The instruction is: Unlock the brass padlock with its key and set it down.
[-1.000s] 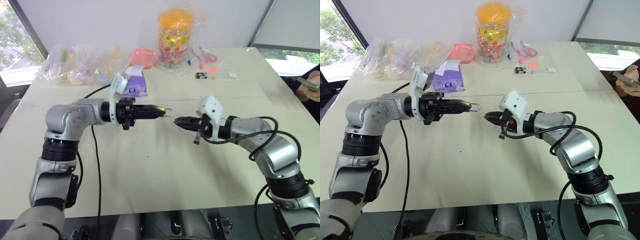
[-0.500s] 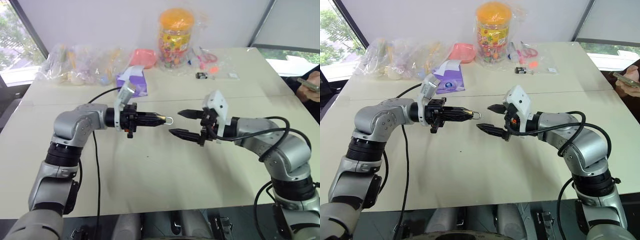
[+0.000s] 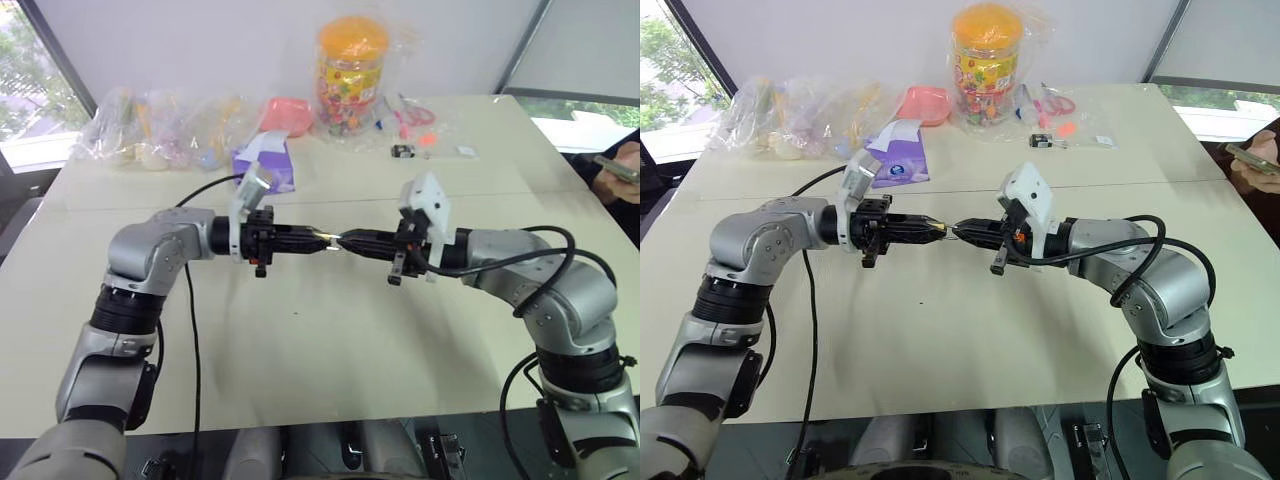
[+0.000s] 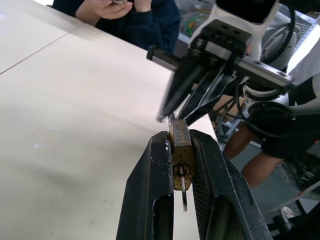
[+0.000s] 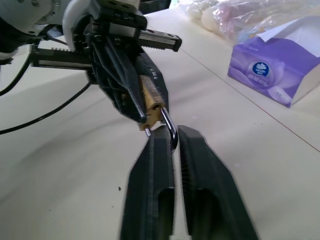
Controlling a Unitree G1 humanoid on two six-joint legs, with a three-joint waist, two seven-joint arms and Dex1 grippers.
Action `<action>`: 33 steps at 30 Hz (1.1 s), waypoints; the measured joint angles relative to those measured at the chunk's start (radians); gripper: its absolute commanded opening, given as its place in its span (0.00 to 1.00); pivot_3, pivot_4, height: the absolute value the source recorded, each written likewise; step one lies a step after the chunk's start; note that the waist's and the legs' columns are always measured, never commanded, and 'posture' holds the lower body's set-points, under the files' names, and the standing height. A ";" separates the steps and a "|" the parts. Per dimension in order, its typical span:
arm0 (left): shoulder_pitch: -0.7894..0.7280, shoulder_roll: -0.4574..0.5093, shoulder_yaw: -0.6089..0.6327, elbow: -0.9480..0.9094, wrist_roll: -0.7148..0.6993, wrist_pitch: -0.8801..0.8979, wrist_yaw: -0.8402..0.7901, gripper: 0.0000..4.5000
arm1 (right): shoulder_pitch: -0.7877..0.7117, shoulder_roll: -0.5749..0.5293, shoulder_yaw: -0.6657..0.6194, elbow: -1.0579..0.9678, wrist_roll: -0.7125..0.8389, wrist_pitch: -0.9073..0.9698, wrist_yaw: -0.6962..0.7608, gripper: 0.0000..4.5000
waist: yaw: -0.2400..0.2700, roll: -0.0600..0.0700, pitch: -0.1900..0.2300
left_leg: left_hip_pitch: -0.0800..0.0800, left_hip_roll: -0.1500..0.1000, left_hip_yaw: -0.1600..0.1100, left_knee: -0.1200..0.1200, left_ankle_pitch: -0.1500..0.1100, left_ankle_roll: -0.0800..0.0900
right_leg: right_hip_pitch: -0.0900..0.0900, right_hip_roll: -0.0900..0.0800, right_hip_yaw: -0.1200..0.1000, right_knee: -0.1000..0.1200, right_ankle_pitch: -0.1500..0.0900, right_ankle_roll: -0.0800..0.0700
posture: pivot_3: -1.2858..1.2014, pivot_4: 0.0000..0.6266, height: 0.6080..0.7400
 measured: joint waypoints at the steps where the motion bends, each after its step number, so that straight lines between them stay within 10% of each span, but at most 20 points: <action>1: 0.000 -0.001 0.000 0.000 0.000 0.000 0.000 0.00 | -0.001 0.000 0.006 0.000 0.000 0.000 0.000 0.08 | 0.000 0.000 0.000 | 0.000 0.000 0.000 0.000 0.000 0.000 | 0.000 0.000 0.000 0.000 0.000 0.000 | 0.52 0.24 0.98; 30: 0.001 -0.004 0.000 0.000 0.001 0.008 0.001 0.00 | -0.003 -0.004 0.023 0.000 -0.003 -0.007 0.000 0.04 | 0.000 0.000 0.000 | 0.000 0.000 0.000 0.000 0.000 0.000 | 0.000 0.000 0.000 0.000 0.000 0.000 | 0.52 0.24 0.98; 33: 0.000 -0.004 0.000 0.000 -0.002 0.028 0.008 0.32 | -0.003 -0.006 0.028 0.000 -0.004 -0.007 0.001 0.00 | 0.000 0.000 0.000 | 0.000 0.000 0.000 0.000 0.000 0.000 | 0.000 0.000 0.000 0.000 0.000 0.000 | 0.52 0.24 0.98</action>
